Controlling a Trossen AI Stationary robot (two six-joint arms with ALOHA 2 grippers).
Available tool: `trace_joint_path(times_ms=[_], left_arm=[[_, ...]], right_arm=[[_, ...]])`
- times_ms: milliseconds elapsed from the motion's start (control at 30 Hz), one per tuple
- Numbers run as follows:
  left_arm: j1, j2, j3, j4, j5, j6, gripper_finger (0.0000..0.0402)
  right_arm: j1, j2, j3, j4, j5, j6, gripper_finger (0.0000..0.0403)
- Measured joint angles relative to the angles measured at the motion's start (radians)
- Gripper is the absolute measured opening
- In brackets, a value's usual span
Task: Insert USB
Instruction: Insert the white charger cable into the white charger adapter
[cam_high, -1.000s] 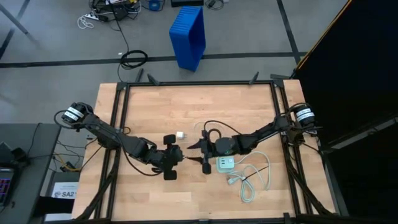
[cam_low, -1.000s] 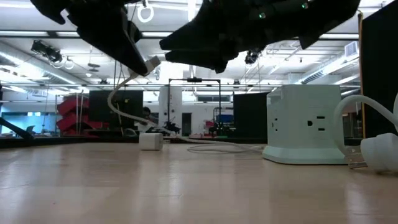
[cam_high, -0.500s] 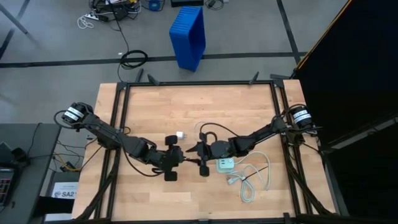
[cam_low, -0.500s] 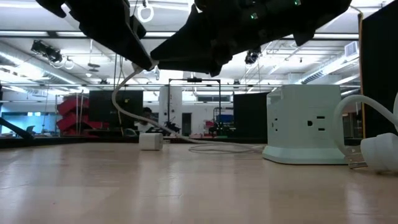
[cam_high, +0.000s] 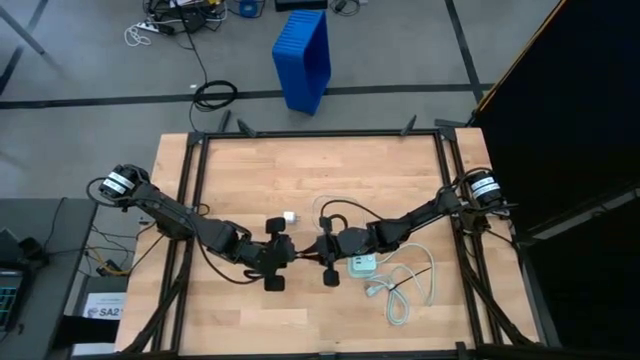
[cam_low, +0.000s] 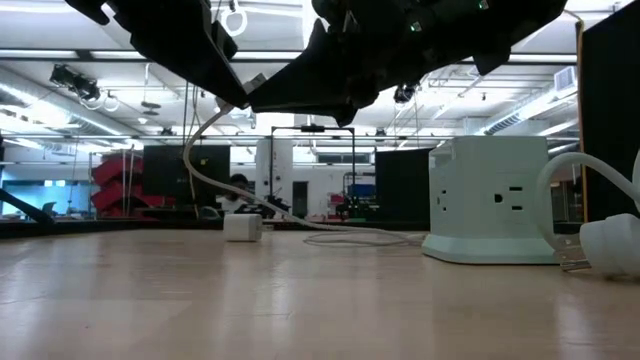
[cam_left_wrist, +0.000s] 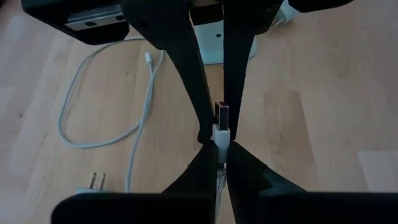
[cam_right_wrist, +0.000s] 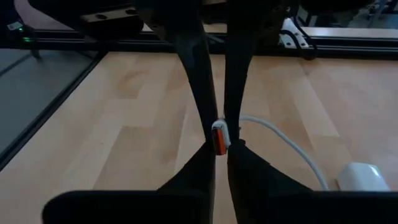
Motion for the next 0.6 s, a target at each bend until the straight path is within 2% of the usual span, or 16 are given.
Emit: trace_joint_path(times_ms=[400,500,600], left_arm=[[0.000,0.000,0.000,-0.007,0.011,0.000,0.0000],[0.000,0.000,0.000,-0.006,0.011,0.000,0.0000],[0.000,0.000,0.000,-0.005,0.010,0.000,0.0000]], right_arm=[[-0.002,0.000,0.000,0.028,0.000,0.010,0.0088],[-0.004,0.000,0.000,0.028,0.000,0.010,0.0090],[-0.007,0.000,0.000,0.028,-0.003,0.000,0.0073]])
